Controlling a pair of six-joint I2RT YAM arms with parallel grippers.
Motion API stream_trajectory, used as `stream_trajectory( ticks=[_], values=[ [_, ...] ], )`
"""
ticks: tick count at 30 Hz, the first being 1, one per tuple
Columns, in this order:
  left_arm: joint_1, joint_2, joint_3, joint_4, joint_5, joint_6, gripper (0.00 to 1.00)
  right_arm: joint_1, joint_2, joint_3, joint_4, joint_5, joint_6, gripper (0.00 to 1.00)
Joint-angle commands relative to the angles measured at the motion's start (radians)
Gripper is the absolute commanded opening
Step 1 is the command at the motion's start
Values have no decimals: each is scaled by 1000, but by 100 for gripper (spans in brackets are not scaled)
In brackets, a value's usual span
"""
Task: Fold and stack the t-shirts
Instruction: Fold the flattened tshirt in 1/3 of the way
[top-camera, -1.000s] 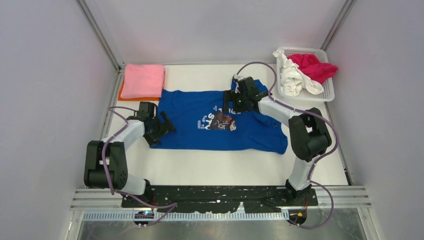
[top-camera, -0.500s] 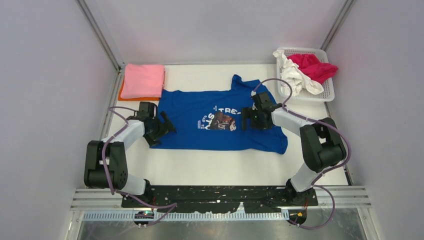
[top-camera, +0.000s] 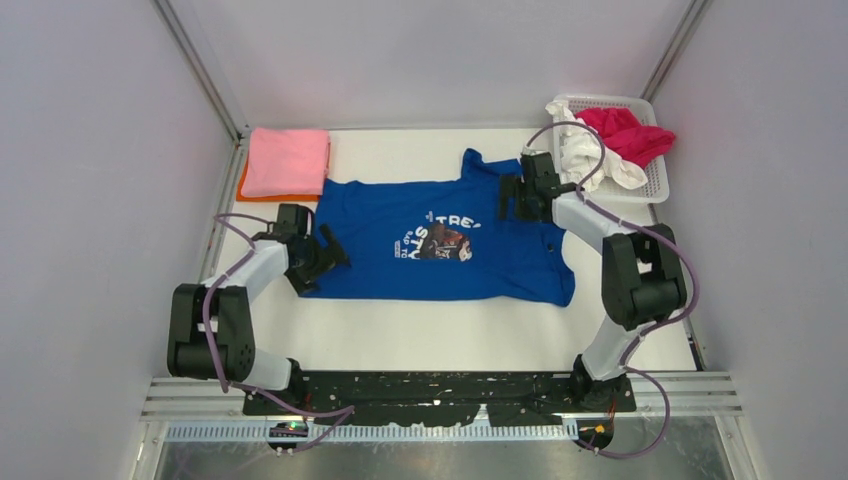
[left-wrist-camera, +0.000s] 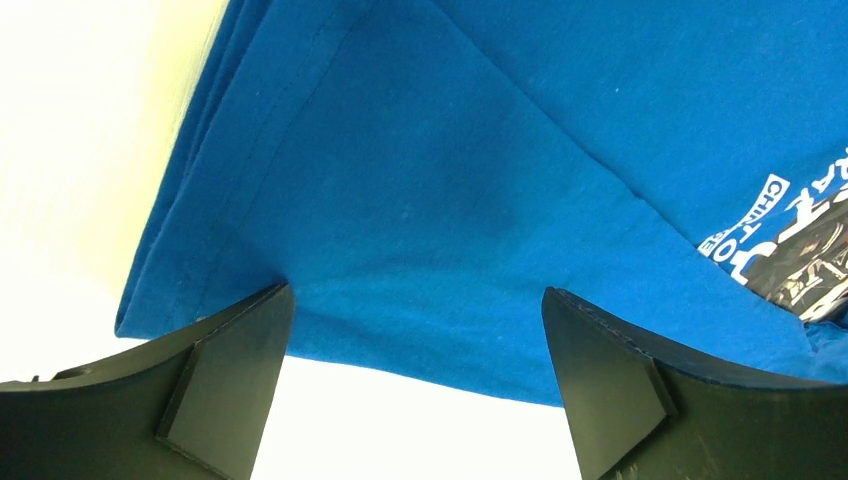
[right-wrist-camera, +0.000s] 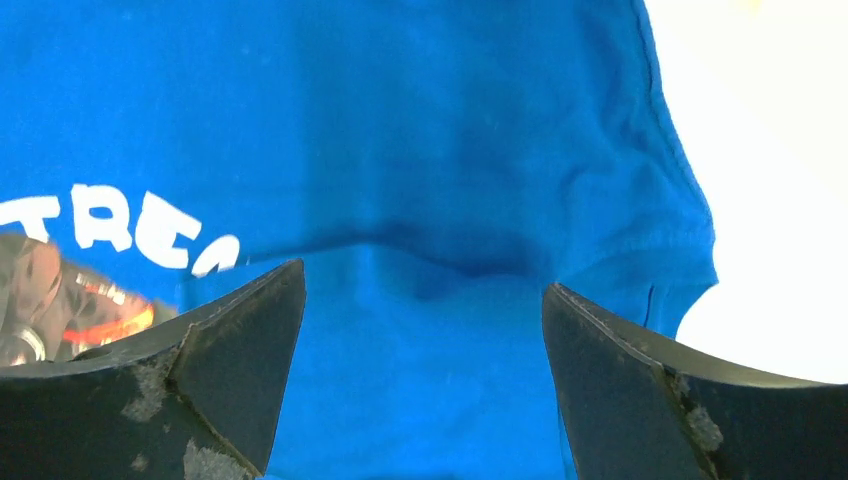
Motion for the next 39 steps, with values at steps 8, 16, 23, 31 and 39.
stream_trajectory(
  ticks=[8, 16, 23, 31, 39],
  values=[
    [-24, -19, 64, 131, 126, -35, 100, 243, -213, -212, -24, -70, 73, 95],
    [-60, 127, 76, 131, 165, -47, 100, 253, -132, -246, -53, -29, 142, 95],
    [-113, -25, -114, 90, 94, -49, 100, 256, -246, -465, -65, -150, 167, 95],
    [-222, -372, -396, -9, 54, -127, 100, 270, -500, -643, -197, -184, 205, 95],
    [-240, -635, -342, -127, -42, -136, 100, 275, -650, -536, -222, -107, 156, 95]
  ],
)
